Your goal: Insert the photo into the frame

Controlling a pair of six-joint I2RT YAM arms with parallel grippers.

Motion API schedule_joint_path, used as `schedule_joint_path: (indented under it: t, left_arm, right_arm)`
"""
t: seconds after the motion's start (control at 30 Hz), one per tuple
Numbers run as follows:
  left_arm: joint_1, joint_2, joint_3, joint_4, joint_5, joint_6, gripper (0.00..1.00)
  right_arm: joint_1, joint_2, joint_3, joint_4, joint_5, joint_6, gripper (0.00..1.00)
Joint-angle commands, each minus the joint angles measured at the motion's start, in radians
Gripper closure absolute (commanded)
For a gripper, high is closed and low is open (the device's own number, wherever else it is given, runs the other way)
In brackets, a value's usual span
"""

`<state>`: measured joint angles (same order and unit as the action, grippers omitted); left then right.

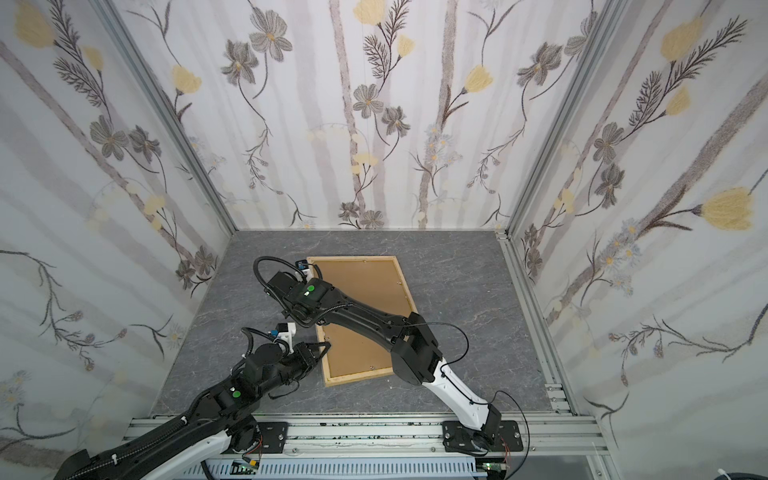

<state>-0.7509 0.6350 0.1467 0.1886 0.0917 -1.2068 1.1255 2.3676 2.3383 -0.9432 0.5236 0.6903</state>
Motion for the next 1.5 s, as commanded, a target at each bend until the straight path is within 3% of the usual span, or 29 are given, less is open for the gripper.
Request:
schedule_joint_path:
  t: [0.0, 0.4, 0.77, 1.07, 1.47]
  left_arm:
    - [-0.004, -0.009, 0.022, 0.039, -0.029, 0.043, 1.0]
    - [-0.048, 0.003, 0.068, 0.019, -0.069, 0.039, 1.0]
    - [-0.069, 0.002, 0.096, 0.009, -0.087, 0.039, 1.0]
    - [-0.08, 0.003, 0.117, 0.004, -0.092, 0.038, 1.0]
    - [-0.088, 0.003, 0.119, 0.003, -0.098, 0.036, 1.0]
  right_arm:
    - [0.006, 0.012, 0.018, -0.066, 0.086, -0.016, 0.41]
    - [0.03, 0.049, 0.029, -0.077, 0.134, -0.025, 0.46]
    - [0.058, 0.079, 0.065, -0.11, 0.257, -0.045, 0.52]
    - [0.076, 0.097, 0.064, -0.103, 0.293, -0.056, 0.64]
    - [0.088, 0.082, 0.065, -0.092, 0.349, -0.061, 0.87]
